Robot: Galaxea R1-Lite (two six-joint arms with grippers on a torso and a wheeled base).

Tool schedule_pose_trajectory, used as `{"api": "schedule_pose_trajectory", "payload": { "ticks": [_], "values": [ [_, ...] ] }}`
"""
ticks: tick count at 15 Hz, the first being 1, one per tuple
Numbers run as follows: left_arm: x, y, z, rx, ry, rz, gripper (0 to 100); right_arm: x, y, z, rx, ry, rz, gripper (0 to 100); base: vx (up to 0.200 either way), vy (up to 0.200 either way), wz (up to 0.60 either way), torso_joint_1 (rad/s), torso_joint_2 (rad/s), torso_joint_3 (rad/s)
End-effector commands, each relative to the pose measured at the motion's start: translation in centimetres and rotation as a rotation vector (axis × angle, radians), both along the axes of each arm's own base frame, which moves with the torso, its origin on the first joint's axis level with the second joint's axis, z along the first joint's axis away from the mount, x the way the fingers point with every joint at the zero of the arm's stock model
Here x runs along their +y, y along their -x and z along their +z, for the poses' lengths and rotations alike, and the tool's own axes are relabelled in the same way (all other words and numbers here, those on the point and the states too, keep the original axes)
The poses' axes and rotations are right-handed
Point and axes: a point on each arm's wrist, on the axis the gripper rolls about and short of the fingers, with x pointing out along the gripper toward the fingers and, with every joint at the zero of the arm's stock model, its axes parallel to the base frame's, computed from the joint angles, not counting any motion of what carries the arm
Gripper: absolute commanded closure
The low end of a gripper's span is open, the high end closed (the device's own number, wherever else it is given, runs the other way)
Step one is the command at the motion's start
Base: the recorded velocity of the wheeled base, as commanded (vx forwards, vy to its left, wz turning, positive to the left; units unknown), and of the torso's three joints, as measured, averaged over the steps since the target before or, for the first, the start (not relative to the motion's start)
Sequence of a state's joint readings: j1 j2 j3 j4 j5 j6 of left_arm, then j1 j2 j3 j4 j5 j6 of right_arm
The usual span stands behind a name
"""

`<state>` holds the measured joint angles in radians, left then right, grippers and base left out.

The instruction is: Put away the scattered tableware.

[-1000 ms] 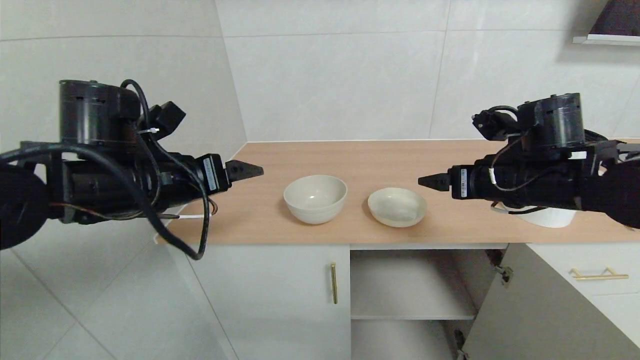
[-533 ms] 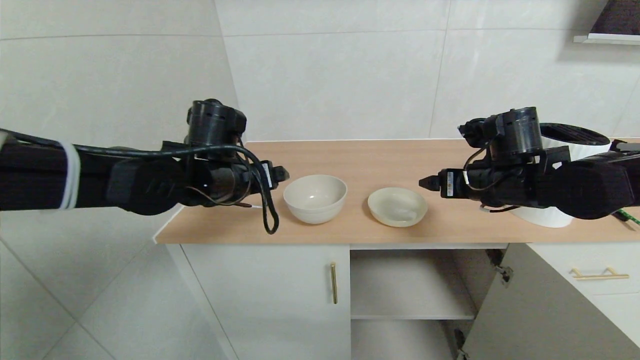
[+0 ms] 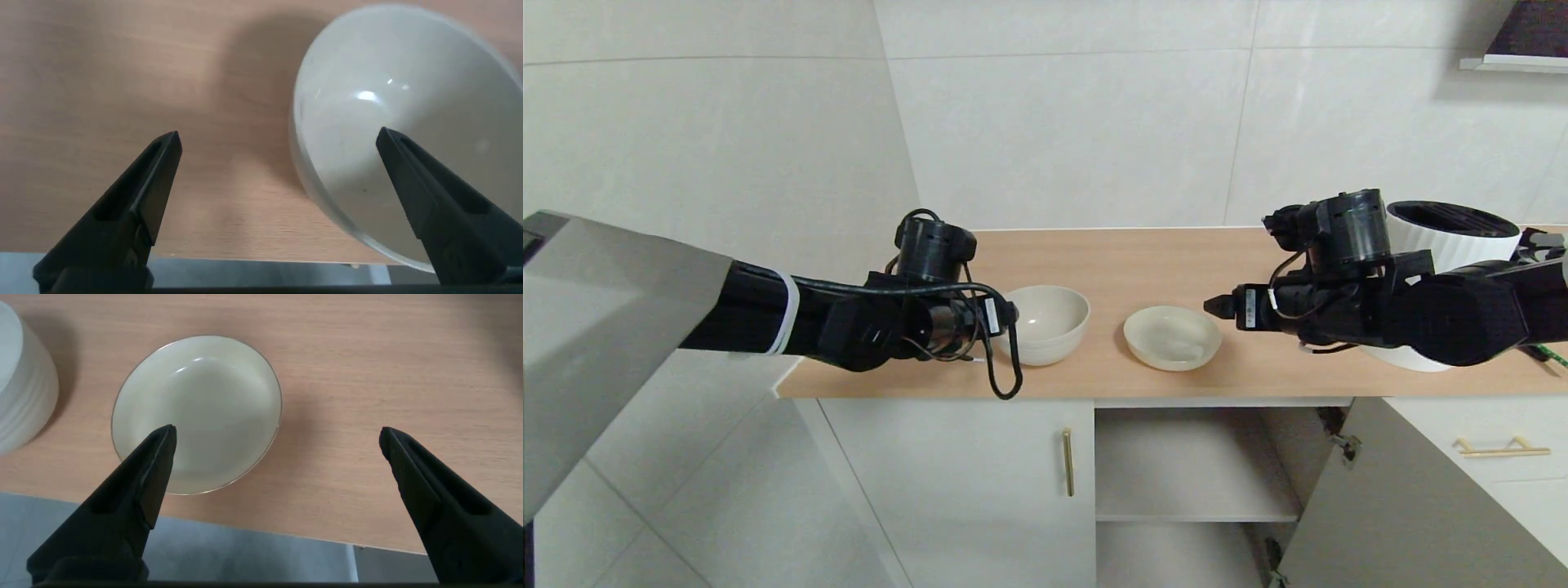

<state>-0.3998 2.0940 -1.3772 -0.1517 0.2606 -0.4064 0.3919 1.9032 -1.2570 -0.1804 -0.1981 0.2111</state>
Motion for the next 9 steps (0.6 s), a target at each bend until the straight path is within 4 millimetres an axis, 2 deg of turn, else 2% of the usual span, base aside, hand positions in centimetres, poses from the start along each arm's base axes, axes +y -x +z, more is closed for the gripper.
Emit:
{"api": "schedule_pose_trajectory", "payload": {
  "ticks": [1,2,3,9],
  "values": [
    [-0.4,-0.4,-1.1,0.021,-0.008,-0.005,0,0.0,0.0,0.0,-0.001,0.001,0.000,0,0.000,0.000,0.00,0.000,0.00,0.000],
    [-0.4,-0.6,-1.2,0.021,-0.008,-0.005,0,0.0,0.0,0.0,-0.001,0.001,0.000,0,0.000,0.000,0.00,0.000,0.00,0.000],
    [-0.5,-0.7,-1.3,0.021,-0.008,-0.006,100,0.0,0.0,0.0,-0.001,0.001,0.000,0,0.000,0.000,0.00,0.000,0.00,0.000],
    [-0.9,0.8,0.8,-0.017,0.012,-0.024,100,0.2,-0.3,-0.2,0.002,0.002,0.001,0,0.000,0.000,0.00,0.000,0.00,0.000]
  ]
}}
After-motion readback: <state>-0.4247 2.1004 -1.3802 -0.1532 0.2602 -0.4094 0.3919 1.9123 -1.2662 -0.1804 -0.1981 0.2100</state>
